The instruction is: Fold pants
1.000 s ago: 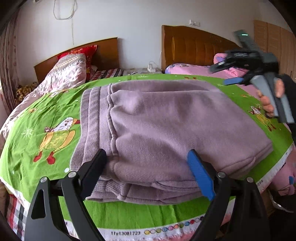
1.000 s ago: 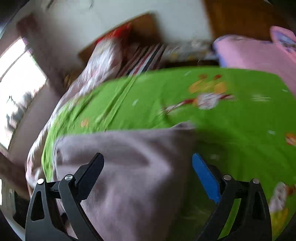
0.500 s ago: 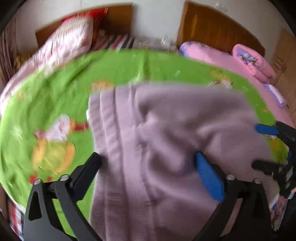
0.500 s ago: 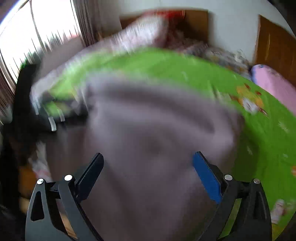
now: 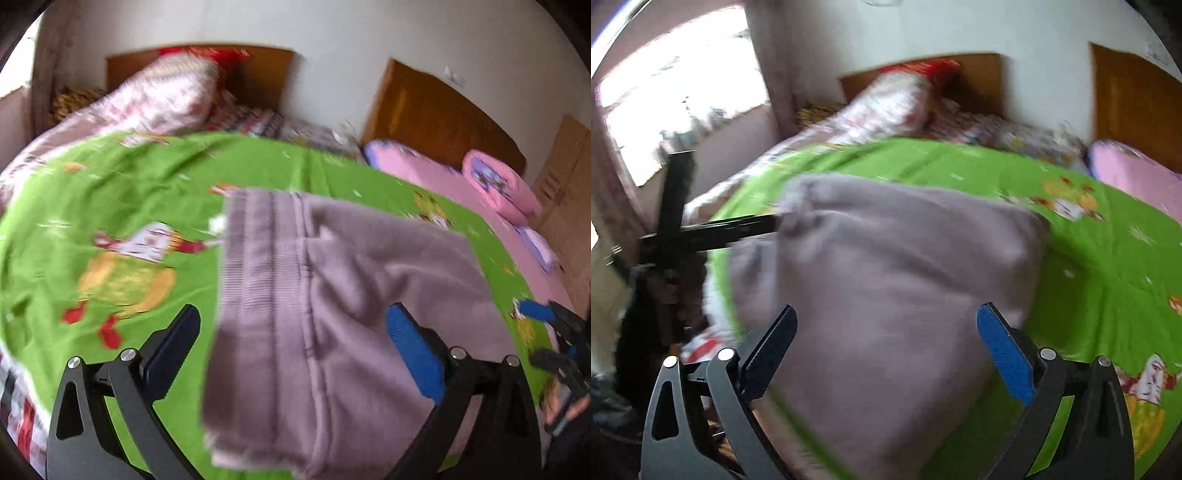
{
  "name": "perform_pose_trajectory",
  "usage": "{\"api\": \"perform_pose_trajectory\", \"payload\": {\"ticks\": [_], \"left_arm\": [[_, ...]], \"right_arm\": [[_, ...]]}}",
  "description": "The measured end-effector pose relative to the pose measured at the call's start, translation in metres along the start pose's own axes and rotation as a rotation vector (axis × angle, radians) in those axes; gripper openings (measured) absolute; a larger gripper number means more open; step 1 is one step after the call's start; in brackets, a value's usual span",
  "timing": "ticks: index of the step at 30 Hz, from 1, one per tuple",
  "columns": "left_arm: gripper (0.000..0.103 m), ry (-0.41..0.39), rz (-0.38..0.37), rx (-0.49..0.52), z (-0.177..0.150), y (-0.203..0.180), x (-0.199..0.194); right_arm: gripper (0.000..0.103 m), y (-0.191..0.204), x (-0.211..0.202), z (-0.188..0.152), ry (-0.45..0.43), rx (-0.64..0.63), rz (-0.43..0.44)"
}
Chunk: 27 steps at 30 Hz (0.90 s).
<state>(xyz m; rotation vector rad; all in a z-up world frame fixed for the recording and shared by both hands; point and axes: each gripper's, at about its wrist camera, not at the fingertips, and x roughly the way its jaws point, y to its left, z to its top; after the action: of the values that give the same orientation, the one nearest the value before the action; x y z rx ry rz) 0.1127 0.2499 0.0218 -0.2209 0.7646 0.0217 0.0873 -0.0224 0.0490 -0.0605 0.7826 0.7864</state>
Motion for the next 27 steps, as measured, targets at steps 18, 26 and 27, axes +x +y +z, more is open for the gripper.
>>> {"api": "perform_pose_trajectory", "payload": {"ticks": [18,26,27], "left_arm": [[0.102,0.035,0.031,-0.152,-0.028,0.037,0.021],[0.102,-0.061,0.239,-0.012,-0.030,0.008,-0.010],[0.102,-0.059,0.241,-0.012,-0.031,0.008,-0.011]], "right_arm": [[0.098,-0.045,0.011,-0.050,0.083,0.200,-0.042],[0.099,0.012,-0.014,-0.041,-0.053,0.059,0.026],[0.099,0.020,-0.012,-0.042,-0.039,0.028,0.034]]}}
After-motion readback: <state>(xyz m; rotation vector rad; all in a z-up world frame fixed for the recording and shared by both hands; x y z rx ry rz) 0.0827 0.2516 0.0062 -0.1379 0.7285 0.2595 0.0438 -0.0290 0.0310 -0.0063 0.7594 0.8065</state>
